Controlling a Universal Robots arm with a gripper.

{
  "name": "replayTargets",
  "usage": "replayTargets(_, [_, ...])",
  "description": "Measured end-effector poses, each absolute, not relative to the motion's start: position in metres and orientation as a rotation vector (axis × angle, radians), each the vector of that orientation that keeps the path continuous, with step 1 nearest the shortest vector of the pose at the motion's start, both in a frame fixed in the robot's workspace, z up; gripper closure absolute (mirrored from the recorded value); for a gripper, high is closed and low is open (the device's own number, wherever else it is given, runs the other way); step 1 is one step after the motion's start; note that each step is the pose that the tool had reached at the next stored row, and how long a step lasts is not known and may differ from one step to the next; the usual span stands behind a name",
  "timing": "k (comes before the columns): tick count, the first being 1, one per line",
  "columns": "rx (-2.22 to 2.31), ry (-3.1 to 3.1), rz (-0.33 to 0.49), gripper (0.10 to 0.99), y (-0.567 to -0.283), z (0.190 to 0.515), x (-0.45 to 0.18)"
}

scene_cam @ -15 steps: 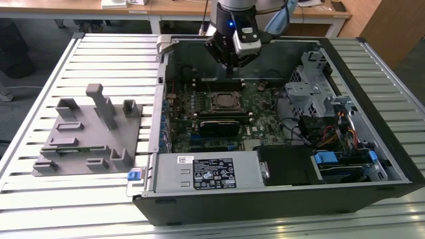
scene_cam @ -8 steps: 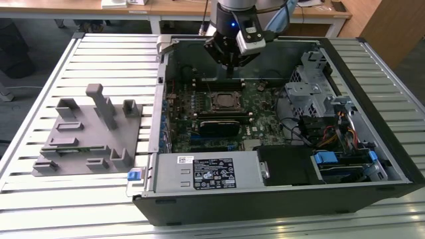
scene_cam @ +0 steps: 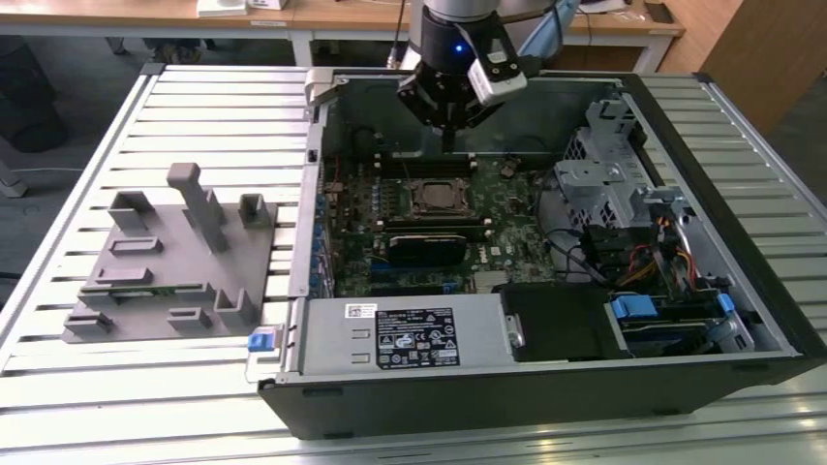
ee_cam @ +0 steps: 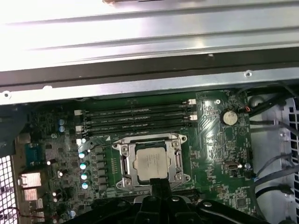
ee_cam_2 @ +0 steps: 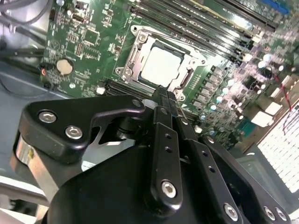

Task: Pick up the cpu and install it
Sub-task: 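Install the first cpu locking lever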

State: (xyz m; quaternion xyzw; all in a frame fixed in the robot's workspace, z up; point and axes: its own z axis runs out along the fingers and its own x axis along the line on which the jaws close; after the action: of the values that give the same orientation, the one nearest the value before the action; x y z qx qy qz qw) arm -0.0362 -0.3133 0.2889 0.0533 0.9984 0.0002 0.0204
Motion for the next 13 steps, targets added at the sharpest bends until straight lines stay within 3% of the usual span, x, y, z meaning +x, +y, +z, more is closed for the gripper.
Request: replayTargets(13, [0.142, 3.102, 0.028, 0.98, -0.313, 0.287, -0.058])
